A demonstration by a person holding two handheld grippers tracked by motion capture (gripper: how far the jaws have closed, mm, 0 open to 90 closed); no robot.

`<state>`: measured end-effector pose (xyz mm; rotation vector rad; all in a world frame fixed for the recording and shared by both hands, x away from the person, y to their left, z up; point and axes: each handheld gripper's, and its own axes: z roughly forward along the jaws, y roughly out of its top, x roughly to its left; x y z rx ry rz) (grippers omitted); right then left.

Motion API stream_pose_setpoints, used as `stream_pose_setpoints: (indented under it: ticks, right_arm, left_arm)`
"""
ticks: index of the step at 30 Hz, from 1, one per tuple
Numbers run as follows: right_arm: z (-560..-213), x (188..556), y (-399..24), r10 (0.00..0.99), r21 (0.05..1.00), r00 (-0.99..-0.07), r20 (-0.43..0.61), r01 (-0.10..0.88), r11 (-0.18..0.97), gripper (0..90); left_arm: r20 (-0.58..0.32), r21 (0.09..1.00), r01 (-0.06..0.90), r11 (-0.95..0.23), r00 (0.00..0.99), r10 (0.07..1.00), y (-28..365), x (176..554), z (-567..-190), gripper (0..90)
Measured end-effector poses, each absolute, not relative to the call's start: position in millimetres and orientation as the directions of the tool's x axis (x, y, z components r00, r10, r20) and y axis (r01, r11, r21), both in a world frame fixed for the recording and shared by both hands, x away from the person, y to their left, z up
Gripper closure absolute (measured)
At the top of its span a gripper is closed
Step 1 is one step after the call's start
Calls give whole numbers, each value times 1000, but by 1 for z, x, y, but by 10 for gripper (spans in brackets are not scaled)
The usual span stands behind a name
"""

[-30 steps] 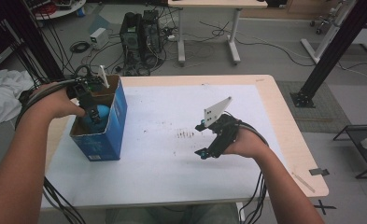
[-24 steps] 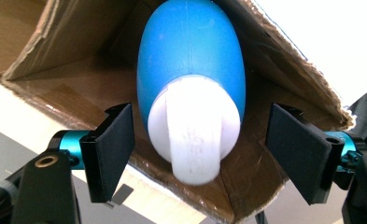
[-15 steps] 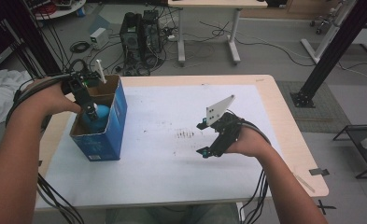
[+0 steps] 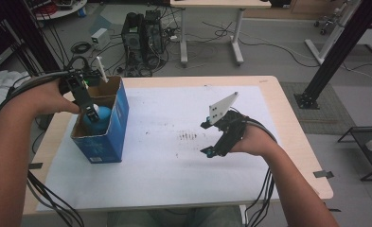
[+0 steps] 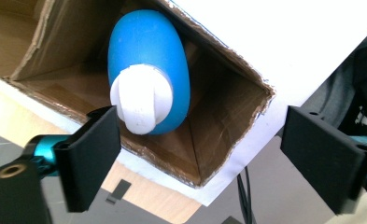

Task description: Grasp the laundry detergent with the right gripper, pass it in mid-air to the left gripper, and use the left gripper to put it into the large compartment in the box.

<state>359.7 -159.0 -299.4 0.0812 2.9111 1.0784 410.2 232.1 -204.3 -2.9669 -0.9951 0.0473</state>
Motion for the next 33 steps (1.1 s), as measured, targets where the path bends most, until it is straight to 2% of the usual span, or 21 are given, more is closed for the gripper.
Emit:
stream_pose_setpoints:
  ticks: [14,20,33]
  right_arm:
    - [-291,361,-160,69,631,-997,-20,41,775,127]
    - [-282,363,-167,78,611,-997,-27,46,791,127]
    - [-272,375,-180,106,543,-994,-24,76,836,127]
  left_arm:
    - [-1,-21,439,-898,899,439,194,391,-180,79]
    - [-16,-9,381,-924,924,382,174,387,-186,21]
    - [-47,-21,257,-966,965,258,130,386,-201,17]
